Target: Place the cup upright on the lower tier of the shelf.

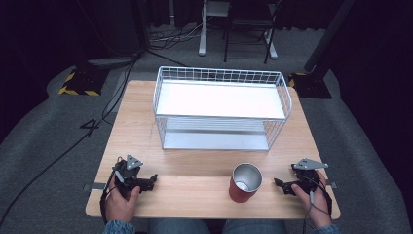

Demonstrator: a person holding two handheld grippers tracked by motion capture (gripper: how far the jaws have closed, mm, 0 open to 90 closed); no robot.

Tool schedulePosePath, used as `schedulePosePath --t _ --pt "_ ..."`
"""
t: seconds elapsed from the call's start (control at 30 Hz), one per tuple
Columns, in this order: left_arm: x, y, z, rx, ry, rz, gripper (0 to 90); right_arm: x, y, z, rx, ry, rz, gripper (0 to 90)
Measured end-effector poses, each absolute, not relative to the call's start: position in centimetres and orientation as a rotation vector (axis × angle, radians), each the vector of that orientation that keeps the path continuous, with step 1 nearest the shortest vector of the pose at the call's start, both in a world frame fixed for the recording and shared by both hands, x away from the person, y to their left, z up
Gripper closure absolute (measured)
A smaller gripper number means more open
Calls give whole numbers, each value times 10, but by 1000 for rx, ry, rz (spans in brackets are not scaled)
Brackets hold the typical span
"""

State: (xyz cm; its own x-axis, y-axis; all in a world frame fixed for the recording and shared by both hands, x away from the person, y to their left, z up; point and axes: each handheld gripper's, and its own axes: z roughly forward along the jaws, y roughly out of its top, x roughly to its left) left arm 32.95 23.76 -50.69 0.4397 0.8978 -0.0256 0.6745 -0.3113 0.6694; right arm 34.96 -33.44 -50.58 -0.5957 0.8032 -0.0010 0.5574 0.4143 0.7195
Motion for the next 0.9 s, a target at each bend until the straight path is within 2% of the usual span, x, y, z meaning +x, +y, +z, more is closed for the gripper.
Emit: schedulePosePath --t 0.13,0.37,0.9 --pt "330 237 -507 2082 1316 473 4 348 -337 -505 1164 2308 1012 166" --pt "330 236 -507 2078 1323 475 3 337 -340 -502 1175 2280 1047 163" --pt "331 236 -507 2083 1321 473 2 283 -332 -482 1152 2156 1226 161"
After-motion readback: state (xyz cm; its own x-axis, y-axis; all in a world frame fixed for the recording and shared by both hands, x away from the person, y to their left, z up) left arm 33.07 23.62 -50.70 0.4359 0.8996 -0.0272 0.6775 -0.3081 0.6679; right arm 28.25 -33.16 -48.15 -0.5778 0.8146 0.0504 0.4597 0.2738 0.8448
